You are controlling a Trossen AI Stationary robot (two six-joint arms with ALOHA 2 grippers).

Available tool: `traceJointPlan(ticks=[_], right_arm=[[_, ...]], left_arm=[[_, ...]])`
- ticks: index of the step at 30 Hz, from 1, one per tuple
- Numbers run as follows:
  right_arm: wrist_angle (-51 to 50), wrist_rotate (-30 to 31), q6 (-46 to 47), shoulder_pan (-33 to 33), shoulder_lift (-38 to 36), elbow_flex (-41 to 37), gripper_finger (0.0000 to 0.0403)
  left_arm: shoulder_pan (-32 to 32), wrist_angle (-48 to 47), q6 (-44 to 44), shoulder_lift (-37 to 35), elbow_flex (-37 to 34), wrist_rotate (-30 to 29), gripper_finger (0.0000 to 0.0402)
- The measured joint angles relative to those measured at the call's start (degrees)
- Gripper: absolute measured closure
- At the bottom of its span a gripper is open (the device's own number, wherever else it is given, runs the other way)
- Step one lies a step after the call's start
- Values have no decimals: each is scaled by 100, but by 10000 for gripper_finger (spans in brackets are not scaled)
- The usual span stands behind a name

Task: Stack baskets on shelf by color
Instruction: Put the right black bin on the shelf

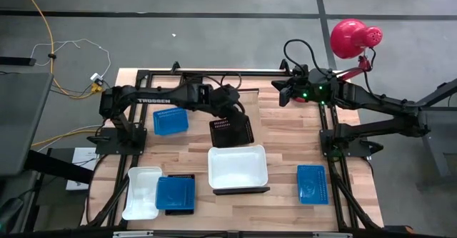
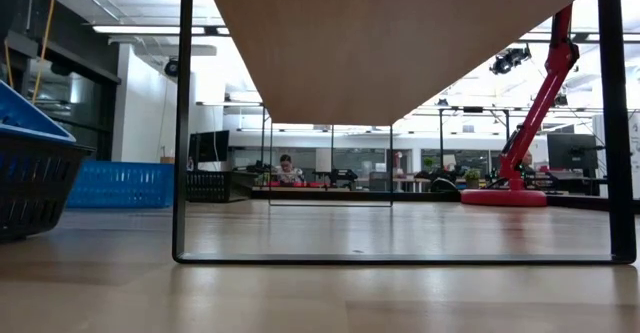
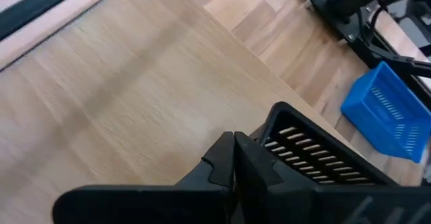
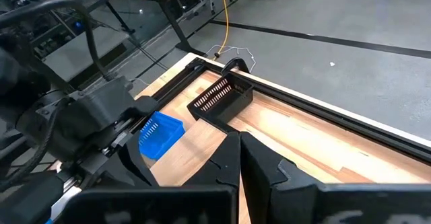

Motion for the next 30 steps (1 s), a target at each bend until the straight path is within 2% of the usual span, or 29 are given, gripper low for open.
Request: traceJointPlan(ticks=[16, 22, 25, 30], right_arm=[[2, -17, -2, 0, -4, -2, 403], [4, -17, -1, 0, -4, -4, 403], [4, -17, 0, 0, -4, -4, 403], [4, -17, 0, 0, -4, -4, 403]], left_arm=[[-272, 364, 24, -24, -7, 267, 401], [-129, 322, 214, -127, 349, -538, 401], [117, 112, 121, -33, 376, -201, 401], [192, -175, 69, 220, 351, -167, 401]])
